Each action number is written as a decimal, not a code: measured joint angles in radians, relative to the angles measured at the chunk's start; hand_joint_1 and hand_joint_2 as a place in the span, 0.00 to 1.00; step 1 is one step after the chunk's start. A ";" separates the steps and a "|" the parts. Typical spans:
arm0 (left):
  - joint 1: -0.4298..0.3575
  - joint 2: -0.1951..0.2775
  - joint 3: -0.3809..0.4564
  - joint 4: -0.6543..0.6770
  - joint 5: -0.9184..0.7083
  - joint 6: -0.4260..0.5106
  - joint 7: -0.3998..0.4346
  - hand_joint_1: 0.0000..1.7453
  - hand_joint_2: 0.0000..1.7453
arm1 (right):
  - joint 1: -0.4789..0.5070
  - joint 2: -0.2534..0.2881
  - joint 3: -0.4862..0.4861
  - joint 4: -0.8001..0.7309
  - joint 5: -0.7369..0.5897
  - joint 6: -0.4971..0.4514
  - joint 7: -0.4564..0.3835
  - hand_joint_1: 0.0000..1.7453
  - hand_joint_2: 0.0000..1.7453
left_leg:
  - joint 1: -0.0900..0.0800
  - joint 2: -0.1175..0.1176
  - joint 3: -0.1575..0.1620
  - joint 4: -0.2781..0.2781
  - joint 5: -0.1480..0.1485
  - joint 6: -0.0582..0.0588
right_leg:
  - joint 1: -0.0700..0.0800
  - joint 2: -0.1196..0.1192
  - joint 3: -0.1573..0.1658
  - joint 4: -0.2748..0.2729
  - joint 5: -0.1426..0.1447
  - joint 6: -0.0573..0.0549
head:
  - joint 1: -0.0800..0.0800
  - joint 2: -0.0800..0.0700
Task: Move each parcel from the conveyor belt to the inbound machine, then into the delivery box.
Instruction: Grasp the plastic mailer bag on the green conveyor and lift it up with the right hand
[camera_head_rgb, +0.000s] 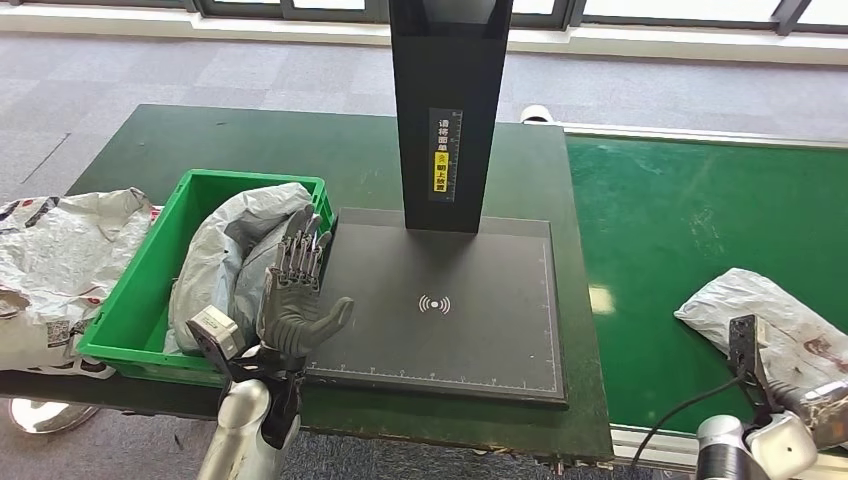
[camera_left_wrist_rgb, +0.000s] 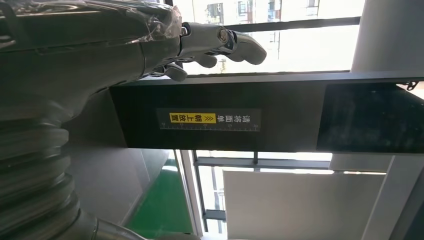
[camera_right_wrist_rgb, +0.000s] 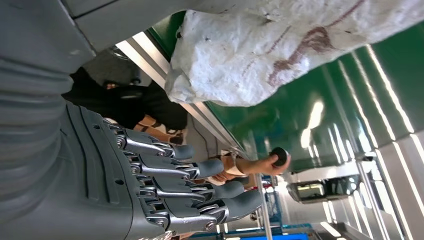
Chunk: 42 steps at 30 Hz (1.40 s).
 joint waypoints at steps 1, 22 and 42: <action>0.000 0.000 0.000 0.001 0.000 0.001 0.000 0.00 1.00 | -0.001 -0.015 0.023 0.025 0.000 0.000 0.025 0.00 1.00 | 0.000 0.000 0.000 0.000 0.000 0.000 | 0.000 0.000 0.000 0.000 0.000 0.000 | 0.000 0.000; -0.008 0.000 -0.027 0.022 -0.001 0.019 0.000 0.00 1.00 | -0.023 -0.132 0.172 0.306 -0.003 0.020 0.153 0.00 1.00 | 0.000 0.000 0.000 0.000 0.000 0.000 | 0.000 0.000 0.000 0.000 0.000 0.000 | 0.000 0.000; -0.013 0.000 -0.034 0.052 -0.003 0.023 0.000 0.00 1.00 | -0.035 -0.159 0.191 0.413 0.000 0.106 0.227 0.00 1.00 | 0.000 0.000 0.001 0.000 0.000 0.001 | 0.000 0.000 0.001 0.000 0.000 0.000 | 0.000 0.000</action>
